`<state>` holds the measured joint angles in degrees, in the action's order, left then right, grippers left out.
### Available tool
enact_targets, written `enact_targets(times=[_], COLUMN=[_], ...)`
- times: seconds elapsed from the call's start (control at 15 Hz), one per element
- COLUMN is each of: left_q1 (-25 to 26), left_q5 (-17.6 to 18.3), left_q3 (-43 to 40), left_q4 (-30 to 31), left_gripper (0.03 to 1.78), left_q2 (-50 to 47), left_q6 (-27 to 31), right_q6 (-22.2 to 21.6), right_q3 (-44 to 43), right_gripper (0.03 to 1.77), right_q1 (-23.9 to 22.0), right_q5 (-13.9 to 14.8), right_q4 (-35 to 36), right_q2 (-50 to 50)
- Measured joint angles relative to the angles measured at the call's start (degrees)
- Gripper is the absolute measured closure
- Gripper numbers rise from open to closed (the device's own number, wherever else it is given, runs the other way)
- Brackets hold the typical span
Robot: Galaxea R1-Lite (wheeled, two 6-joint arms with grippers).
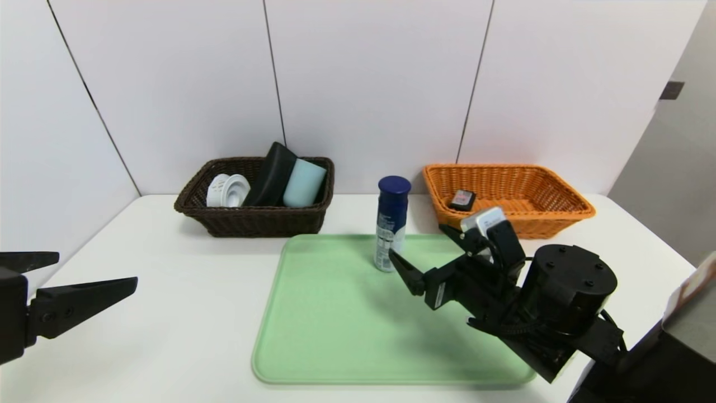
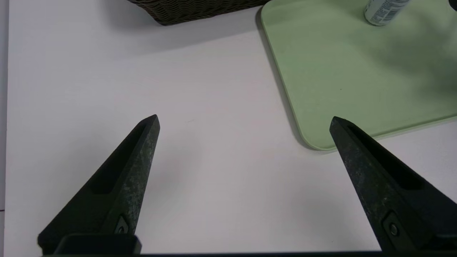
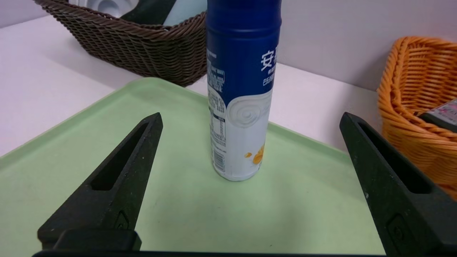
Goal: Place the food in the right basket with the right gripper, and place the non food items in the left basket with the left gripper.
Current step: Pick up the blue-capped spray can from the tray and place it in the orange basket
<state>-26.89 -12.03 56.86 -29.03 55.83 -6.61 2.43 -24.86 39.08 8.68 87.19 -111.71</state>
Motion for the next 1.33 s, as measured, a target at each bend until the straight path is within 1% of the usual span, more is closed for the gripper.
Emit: enact_targets(times=[0.27,0.67,0.87,1.2,1.33], left_q1=[-0.1,-0.1,-0.1,-0.1,-0.1], left_q5=[0.0,0.0,0.1,0.1,0.1], left_q3=[-0.1,0.0,0.0,-0.1,-0.2], left_q4=[0.3,0.2,0.0,-0.3,-0.4], left_gripper=[0.12,0.12,0.12,0.12,0.12], left_q2=[1.1,2.2,2.3,2.3,2.2], left_q6=[0.0,0.3,1.3,2.1,2.5], right_q6=[-1.6,-1.4,-1.3,-1.3,-1.3], right_q3=[-0.8,-4.4,-6.2,-10.9,-13.2], right_gripper=[0.09,0.09,0.09,0.09,0.09], right_q1=[0.3,0.5,0.9,0.8,0.7], right_q5=[0.0,0.1,0.2,0.2,0.7], right_q4=[0.0,-0.6,-1.3,-1.4,-1.5], right_q2=[-2.2,-4.3,-5.3,-8.4,-9.8])
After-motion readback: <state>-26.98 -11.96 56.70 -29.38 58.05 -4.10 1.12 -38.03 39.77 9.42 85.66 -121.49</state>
